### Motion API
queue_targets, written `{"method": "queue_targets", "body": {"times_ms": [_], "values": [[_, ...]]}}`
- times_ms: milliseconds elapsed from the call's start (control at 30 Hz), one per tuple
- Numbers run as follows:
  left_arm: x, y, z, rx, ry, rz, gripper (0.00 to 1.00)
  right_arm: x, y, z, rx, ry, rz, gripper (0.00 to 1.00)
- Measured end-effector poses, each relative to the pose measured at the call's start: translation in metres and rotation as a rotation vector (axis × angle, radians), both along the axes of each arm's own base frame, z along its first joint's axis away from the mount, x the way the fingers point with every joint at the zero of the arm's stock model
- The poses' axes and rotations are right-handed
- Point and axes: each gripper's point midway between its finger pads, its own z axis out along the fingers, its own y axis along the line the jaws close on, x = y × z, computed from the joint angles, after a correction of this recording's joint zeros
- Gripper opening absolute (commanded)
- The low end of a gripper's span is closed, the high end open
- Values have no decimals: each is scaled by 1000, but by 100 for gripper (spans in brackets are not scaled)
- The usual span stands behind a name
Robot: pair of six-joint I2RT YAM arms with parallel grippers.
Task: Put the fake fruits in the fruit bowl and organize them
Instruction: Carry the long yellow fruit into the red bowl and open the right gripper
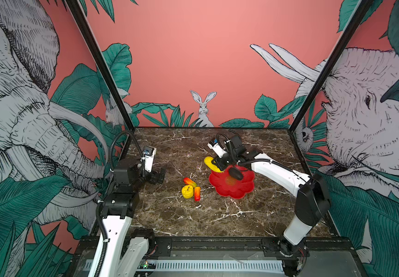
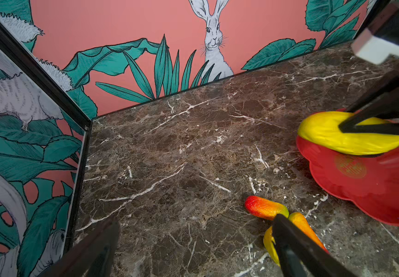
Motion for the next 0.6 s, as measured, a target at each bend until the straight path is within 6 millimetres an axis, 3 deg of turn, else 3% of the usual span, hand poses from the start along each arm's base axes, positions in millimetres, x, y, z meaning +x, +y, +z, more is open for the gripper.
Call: {"method": "queue_targets", "body": {"times_ms": [167,300,400,600], "values": [[0,0,0,0,0,1,100,-16,-45,-61,-124,86,-78,19],[0,0,0,0,0,0,100,-19,-58,-91,-174,123,-112,18],[0,0,0,0,0,0,100,-12,-59,-100,-182,114,-132,18],[0,0,0,0,1,0,100,4,-63,-98,-203,46,-178,18]]}}
